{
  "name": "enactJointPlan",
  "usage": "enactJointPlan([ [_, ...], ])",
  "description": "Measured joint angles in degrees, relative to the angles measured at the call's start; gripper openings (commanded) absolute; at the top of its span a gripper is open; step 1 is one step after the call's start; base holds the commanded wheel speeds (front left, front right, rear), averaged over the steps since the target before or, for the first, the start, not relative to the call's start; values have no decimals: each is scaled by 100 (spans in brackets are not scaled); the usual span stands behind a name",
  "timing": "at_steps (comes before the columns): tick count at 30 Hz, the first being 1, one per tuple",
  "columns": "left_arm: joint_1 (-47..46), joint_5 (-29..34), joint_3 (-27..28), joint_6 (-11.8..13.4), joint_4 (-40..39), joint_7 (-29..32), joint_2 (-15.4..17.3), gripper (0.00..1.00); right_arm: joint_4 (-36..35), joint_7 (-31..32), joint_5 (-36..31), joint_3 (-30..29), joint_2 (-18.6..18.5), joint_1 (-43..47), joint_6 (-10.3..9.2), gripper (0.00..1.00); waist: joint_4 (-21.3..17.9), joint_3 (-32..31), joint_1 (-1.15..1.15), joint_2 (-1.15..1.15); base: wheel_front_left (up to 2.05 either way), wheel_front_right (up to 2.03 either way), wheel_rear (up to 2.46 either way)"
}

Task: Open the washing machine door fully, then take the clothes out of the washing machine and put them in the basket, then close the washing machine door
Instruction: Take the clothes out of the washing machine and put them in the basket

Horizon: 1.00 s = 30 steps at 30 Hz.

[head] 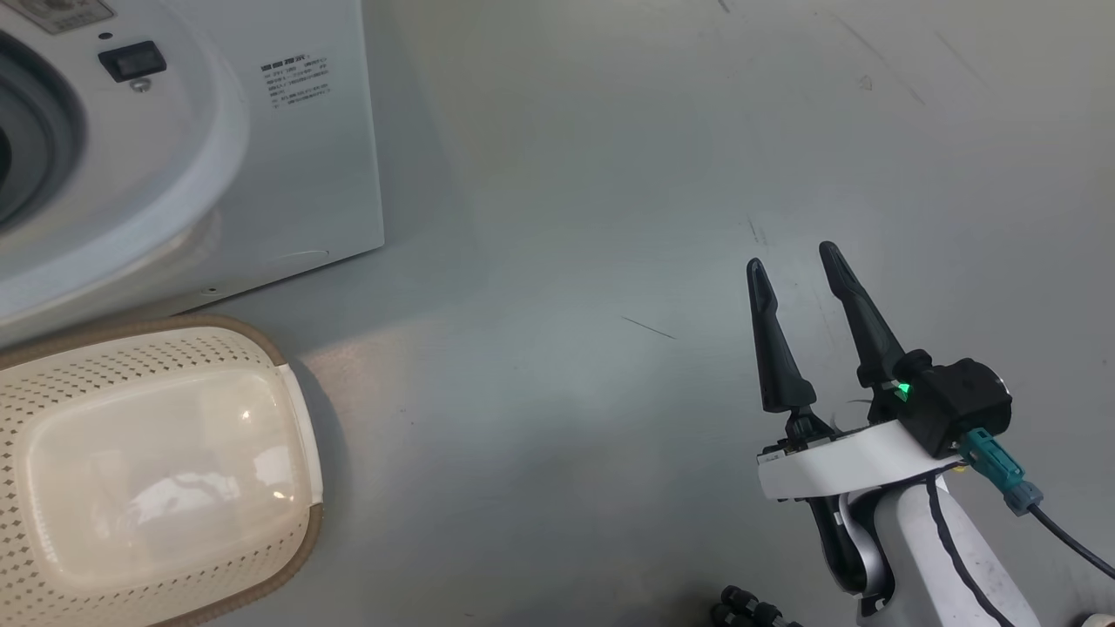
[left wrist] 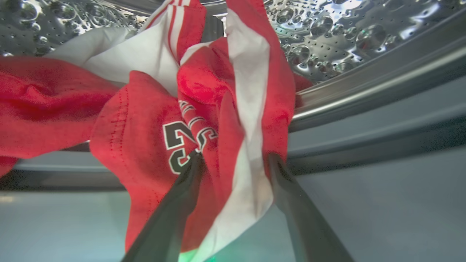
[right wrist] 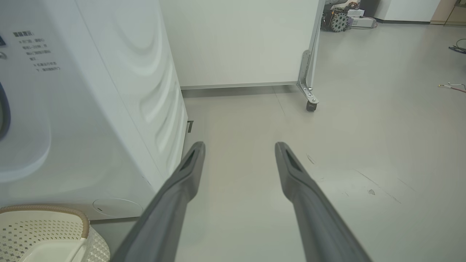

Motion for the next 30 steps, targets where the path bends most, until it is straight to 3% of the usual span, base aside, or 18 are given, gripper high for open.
enactJointPlan([
  [10,-160,18,-98,-22,135,-315,-112,0,-31,0,34,-110,0,-18,-98,100,109,0,0,0,0,0,0],
  [30,377,419,-662,-363,68,-2662,-646,0,118,0,-77,-487,-10,-24,-90,100,895,-557,0,0,0,0,0],
])
